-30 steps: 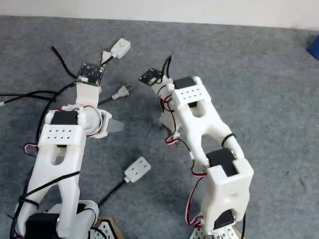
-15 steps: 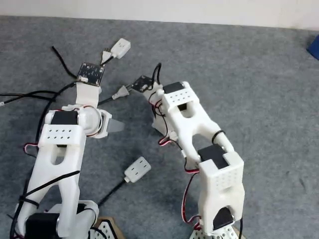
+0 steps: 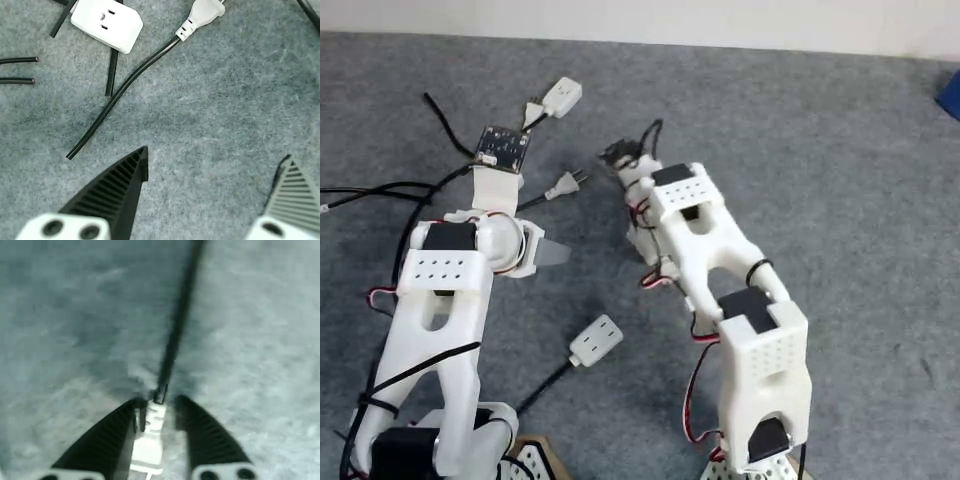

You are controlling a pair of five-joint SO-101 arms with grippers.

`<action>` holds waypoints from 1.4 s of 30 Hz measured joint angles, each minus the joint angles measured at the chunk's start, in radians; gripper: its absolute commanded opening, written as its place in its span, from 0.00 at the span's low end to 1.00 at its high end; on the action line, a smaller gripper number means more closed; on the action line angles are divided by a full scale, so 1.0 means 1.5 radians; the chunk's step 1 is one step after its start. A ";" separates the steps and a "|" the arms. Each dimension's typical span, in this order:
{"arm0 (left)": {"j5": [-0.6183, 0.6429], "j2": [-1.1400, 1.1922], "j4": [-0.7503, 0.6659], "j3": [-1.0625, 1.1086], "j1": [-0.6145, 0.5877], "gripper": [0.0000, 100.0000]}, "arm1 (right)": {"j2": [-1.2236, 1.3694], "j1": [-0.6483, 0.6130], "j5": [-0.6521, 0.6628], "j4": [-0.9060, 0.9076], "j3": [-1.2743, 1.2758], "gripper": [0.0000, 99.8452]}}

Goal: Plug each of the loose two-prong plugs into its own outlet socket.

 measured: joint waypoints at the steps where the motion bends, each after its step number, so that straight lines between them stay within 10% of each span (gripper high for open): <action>1: 0.000 0.000 0.000 0.000 0.000 0.39 | 0.004 0.003 -0.008 -0.002 -0.001 0.01; 18: 0.000 0.000 0.000 0.000 0.000 0.38 | 0.060 0.014 -0.003 0.059 -0.061 0.01; 25: 0.000 -0.004 0.000 0.000 0.000 0.27 | 0.042 0.017 -0.126 0.168 -0.174 0.01; 42: 0.000 -0.200 0.193 -0.079 0.115 0.48 | -0.220 0.008 -0.420 0.304 -0.298 0.01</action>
